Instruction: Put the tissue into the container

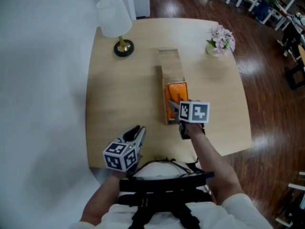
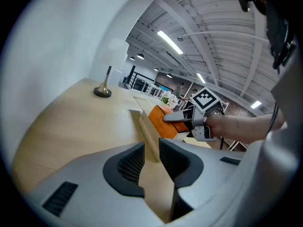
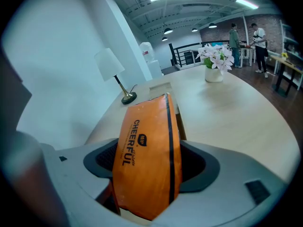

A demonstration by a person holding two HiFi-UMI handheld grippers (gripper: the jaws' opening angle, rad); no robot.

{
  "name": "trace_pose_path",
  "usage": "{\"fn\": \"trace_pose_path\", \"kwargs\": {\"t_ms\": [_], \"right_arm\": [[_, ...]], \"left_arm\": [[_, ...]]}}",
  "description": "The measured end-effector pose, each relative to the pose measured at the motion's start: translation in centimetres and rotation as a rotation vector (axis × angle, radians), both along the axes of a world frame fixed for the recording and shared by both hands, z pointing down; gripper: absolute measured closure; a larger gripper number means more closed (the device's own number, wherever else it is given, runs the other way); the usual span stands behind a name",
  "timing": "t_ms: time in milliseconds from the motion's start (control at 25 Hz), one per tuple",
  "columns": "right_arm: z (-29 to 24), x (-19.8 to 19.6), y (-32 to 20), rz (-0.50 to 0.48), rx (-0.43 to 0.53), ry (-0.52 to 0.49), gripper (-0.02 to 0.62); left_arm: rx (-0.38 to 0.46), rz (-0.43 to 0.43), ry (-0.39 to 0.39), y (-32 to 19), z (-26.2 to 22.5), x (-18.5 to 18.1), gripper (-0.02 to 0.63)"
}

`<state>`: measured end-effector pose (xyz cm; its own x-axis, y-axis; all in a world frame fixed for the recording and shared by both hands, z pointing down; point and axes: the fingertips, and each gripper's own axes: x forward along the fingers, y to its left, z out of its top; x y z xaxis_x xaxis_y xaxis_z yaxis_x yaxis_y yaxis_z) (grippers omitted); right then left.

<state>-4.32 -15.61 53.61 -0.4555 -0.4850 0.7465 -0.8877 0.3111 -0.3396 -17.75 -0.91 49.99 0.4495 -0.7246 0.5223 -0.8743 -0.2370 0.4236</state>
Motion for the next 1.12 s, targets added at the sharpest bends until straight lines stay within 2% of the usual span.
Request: {"fn": "trace_pose_path", "kwargs": {"t_ms": [280, 880, 1120], "right_arm": [[2.2, 0.2, 0.2, 0.016, -0.038, 0.027, 0.222], [2.8, -0.2, 0.0, 0.006, 0.007, 0.096, 0.209], [2.7, -0.3, 0.0, 0.012, 0.005, 0.089, 0.199]], "left_arm": [[-0.024, 0.029, -0.007, 0.1, 0.6, 0.0, 0.525], [-0.042, 0.045, 0.008, -0.7, 1.2, -0.1, 0.525], [-0.05, 0.046, 0.017, -0.9, 1.4, -0.1, 0.525]]}}
